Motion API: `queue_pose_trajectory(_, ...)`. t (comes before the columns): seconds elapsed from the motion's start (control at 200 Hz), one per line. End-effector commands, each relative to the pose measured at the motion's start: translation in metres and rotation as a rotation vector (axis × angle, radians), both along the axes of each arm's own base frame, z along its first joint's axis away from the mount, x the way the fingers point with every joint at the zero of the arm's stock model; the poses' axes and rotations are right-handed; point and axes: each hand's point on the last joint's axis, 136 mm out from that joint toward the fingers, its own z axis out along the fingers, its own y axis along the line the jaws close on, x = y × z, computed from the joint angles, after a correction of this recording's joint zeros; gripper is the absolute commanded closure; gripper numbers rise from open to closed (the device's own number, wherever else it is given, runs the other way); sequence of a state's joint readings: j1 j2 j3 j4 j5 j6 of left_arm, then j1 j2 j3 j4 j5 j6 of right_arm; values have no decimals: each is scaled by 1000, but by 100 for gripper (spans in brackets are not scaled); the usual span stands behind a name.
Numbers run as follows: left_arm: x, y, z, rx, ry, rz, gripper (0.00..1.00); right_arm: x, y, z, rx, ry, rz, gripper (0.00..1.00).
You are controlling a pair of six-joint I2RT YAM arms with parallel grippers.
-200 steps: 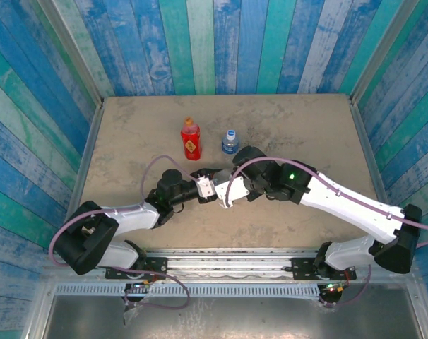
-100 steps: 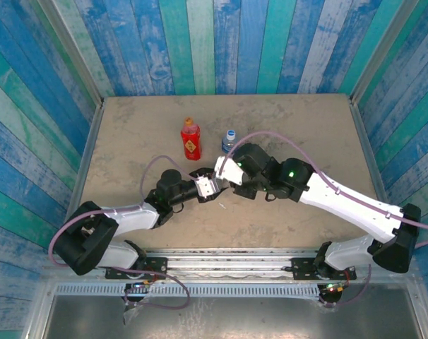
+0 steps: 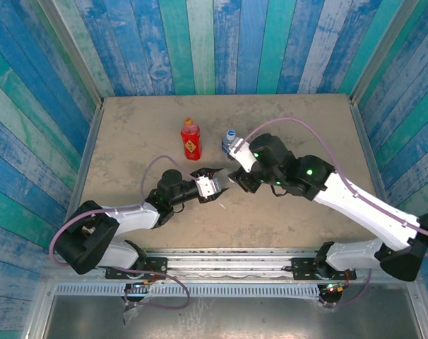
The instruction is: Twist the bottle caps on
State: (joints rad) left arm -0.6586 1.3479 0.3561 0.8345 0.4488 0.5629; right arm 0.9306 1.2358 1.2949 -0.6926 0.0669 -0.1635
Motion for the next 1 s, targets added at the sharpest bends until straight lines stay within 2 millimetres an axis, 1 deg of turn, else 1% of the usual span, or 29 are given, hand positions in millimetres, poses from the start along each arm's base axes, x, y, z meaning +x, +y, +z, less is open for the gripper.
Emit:
queue_pose_trajectory(0.0,-7,-1,-27,56,94,-21,36,-15,0,5,-164,-232,335,34)
queue_pose_trajectory(0.095,-8,0,-27,56,92,-23,36,-31,2,-6,-293,-305,583,33)
queue_pose_trajectory(0.135,-8,0,-27,55,91,-24,36,-31,2,-13,-351,-328,639,33)
queue_pose_trajectory(0.185,-8,0,-27,57,92,-25,36,-27,0,-21,-426,-346,678,35)
queue_pose_trajectory(0.26,-9,0,-28,58,94,-29,36,-18,-4,-32,-538,-354,705,37)
queue_pose_trajectory(0.345,-10,0,-28,57,94,-30,36,-9,-4,-35,-612,-360,707,42)
queue_pose_trajectory(0.471,-10,1,-27,56,91,-29,36,-4,0,-37,-623,-345,701,53)
queue_pose_trajectory(0.656,-10,1,-27,54,89,-29,36,-8,3,-40,-586,-306,687,75)
queue_pose_trajectory(0.731,-10,1,-27,53,88,-29,36,-10,6,-37,-536,-267,640,81)
queue_pose_trajectory(0.781,-10,1,-26,52,86,-29,36,-9,10,-32,-463,-225,552,85)
queue_pose_trajectory(0.846,-10,1,-27,53,88,-27,36,0,16,-22,-328,-147,353,85)
queue_pose_trajectory(0.906,-9,0,-26,53,87,-27,36,8,20,-13,-182,-54,142,88)
queue_pose_trajectory(0.951,-9,0,-26,52,85,-26,36,15,20,-10,-70,36,-31,89)
queue_pose_trajectory(0.996,-9,1,-26,53,87,-26,36,17,23,-8,56,152,-169,87)
